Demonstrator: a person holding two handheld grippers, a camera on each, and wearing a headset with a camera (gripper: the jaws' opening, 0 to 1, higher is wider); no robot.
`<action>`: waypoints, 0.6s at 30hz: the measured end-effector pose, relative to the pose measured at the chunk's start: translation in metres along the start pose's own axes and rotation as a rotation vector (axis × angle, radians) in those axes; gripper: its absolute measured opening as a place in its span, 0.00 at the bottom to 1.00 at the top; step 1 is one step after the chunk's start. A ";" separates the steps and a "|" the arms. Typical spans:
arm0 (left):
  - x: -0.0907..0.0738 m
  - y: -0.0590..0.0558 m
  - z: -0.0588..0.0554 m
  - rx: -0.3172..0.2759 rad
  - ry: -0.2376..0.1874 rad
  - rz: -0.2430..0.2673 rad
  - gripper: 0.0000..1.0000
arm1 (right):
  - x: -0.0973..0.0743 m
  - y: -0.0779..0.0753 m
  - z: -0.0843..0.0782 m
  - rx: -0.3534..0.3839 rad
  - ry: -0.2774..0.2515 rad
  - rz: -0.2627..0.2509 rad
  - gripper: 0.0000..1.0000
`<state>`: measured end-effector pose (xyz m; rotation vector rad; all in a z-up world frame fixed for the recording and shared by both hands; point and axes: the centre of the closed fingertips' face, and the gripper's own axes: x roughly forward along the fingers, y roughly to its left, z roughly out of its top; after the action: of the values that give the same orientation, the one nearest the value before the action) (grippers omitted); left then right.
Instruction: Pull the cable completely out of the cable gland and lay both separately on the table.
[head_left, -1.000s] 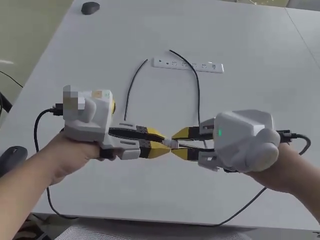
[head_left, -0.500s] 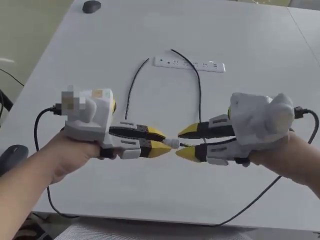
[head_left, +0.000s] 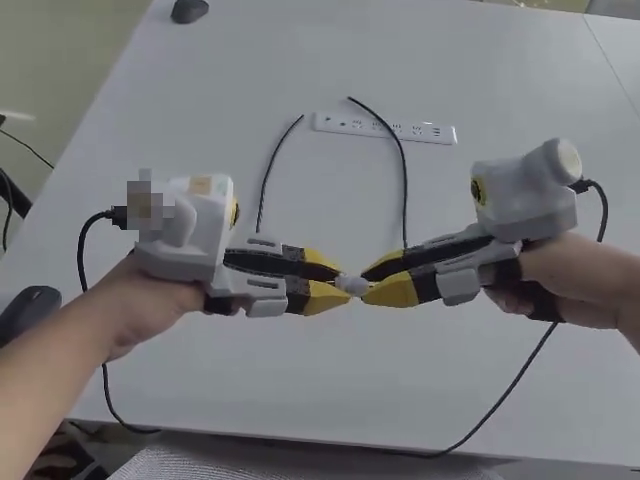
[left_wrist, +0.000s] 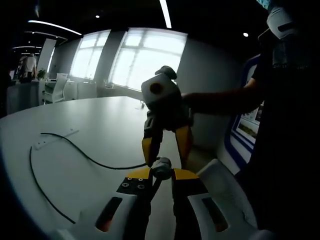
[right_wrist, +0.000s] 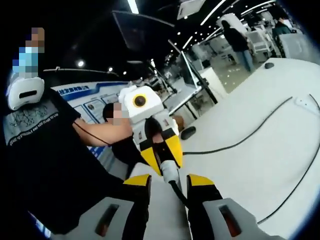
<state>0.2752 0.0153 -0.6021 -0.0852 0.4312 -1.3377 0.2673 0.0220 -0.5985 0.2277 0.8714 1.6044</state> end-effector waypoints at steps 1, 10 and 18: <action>0.000 0.000 0.000 0.001 -0.001 0.000 0.15 | 0.001 0.004 0.001 0.016 -0.003 0.027 0.23; 0.000 0.001 0.002 0.000 -0.004 -0.003 0.15 | 0.002 0.001 0.003 0.032 -0.016 0.043 0.13; 0.000 0.002 0.002 -0.009 -0.001 -0.001 0.15 | 0.003 -0.001 0.001 -0.093 0.006 -0.013 0.08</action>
<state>0.2782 0.0151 -0.6008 -0.0940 0.4364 -1.3370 0.2680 0.0252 -0.5993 0.1518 0.7996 1.6300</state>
